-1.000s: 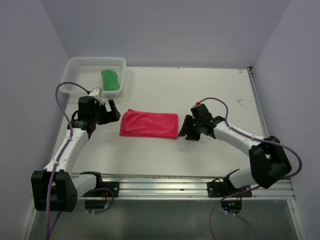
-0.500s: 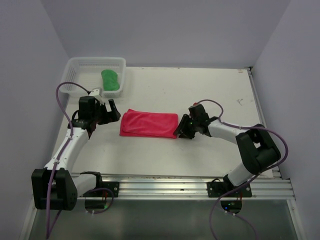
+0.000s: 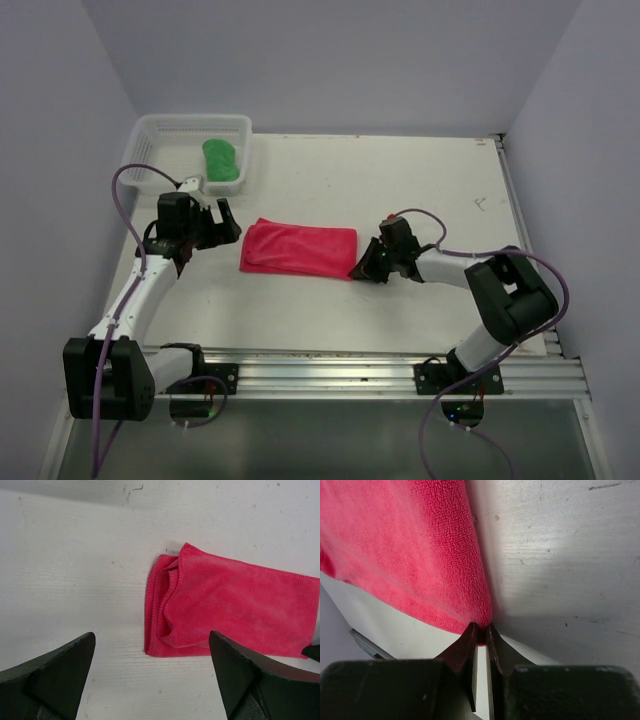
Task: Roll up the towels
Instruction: Roll the towel
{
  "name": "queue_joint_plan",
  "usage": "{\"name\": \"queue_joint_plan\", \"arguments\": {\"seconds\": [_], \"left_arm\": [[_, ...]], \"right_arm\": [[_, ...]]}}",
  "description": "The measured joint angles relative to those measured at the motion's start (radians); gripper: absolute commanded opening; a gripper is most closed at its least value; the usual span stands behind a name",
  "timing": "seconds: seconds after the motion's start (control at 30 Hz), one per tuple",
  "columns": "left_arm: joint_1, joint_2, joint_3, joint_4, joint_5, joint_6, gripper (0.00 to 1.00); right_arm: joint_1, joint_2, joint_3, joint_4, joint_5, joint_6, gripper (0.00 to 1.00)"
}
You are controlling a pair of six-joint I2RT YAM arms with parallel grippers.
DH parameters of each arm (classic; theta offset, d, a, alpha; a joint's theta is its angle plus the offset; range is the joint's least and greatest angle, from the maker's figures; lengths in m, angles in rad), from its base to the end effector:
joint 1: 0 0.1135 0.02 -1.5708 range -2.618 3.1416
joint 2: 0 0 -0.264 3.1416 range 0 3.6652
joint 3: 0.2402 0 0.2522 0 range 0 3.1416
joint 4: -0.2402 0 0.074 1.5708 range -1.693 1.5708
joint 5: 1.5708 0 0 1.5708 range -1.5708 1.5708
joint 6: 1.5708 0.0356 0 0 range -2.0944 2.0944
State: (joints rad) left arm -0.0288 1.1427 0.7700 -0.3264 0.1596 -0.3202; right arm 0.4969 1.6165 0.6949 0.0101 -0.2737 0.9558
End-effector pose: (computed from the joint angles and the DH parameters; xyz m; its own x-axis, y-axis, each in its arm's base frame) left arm 0.2437 -0.0127 0.2501 -0.6578 -0.2919 -0.6943 -0.0601 0.9392 -0.3380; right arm 0.2541 0.1487 0.1328 -0.8946 0.4094 -0.1789 0.2188 0.7505 0.6236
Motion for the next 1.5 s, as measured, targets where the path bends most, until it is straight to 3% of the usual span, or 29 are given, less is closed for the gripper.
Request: {"name": "queue_joint_plan", "arguments": {"seconds": [0.2,0.43,0.67,0.83,1.1,1.5], "left_arm": [[-0.014,-0.002,0.0,0.005,0.0,0.002,0.97],[-0.18,0.046,0.031,0.004,0.001,-0.061,0.9],[-0.457,0.35,0.352,0.006,-0.039,-0.161,0.87],[-0.598,0.624,0.626,0.032,-0.04,-0.22,0.77],[-0.724,0.921,0.824,-0.011,-0.04,-0.306,0.71],[-0.777,1.084,1.043,-0.064,-0.047,-0.36,0.59]], "right_arm": [[0.0,-0.048,-0.056,0.02,0.002,-0.016,0.0],[0.0,-0.157,-0.138,-0.003,0.056,-0.062,0.0],[0.0,-0.288,-0.219,-0.02,0.172,-0.099,0.0],[0.0,-0.389,-0.233,-0.098,0.291,-0.111,0.0],[0.0,-0.408,-0.246,-0.096,0.337,-0.111,0.0],[0.0,-0.375,-0.275,-0.025,0.343,-0.111,0.0]]}}
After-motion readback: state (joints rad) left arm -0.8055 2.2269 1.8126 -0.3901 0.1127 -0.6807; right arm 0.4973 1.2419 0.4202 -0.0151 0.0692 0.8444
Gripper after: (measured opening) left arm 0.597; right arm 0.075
